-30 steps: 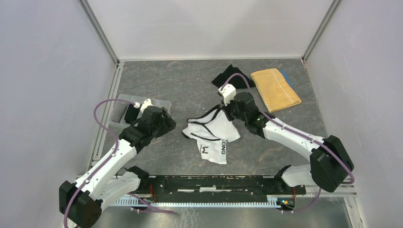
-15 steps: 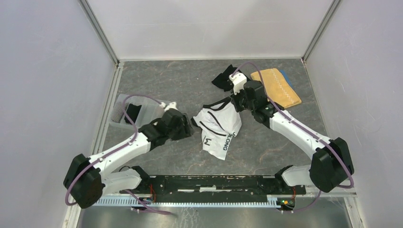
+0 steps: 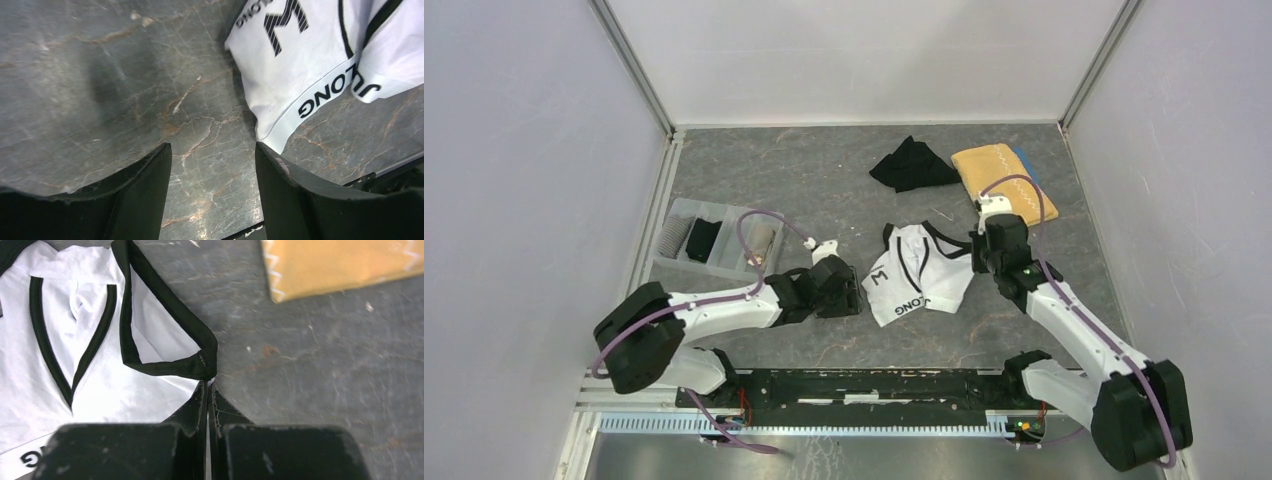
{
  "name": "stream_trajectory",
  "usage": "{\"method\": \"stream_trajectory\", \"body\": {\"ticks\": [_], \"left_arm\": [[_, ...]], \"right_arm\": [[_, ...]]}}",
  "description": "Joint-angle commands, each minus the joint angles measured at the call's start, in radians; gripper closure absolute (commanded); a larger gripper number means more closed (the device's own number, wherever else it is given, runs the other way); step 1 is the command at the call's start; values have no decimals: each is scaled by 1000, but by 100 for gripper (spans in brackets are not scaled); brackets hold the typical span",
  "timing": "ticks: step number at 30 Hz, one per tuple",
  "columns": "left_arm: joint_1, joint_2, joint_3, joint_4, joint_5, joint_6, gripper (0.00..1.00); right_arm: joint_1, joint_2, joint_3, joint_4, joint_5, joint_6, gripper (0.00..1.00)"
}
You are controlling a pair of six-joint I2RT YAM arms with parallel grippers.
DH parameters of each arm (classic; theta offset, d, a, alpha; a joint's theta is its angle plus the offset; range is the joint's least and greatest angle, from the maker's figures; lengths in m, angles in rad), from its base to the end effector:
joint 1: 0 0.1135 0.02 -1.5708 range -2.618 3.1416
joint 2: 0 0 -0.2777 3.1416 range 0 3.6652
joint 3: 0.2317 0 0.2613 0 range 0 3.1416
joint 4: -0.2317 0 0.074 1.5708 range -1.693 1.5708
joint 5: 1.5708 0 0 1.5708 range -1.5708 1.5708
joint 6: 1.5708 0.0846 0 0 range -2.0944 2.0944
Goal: Roll the underwear
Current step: Flatten out the underwear at the center of the board.
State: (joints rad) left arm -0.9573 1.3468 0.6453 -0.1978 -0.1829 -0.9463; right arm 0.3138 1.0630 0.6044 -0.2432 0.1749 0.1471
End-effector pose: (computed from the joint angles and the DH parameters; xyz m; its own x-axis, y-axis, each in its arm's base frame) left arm 0.1790 -0.2275 0.1429 -0.8629 -0.1600 -0.4793 0.0664 0.9044 -0.4215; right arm 0.2516 0.0662 0.1958 -0.6335 -0.0538 -0.7719 -0.0856 0.9963 0.0008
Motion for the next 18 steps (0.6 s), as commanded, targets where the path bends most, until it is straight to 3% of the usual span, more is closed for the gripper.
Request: {"method": "stream_trajectory", "body": {"ticks": [1, 18], "left_arm": [[-39, 51, 59, 70, -7, -46, 32], [-126, 216, 92, 284, 33, -118, 33]], "right_arm": [[-36, -103, -34, 2, 128, 42, 100], [-75, -188, -89, -46, 161, 17, 100]]}}
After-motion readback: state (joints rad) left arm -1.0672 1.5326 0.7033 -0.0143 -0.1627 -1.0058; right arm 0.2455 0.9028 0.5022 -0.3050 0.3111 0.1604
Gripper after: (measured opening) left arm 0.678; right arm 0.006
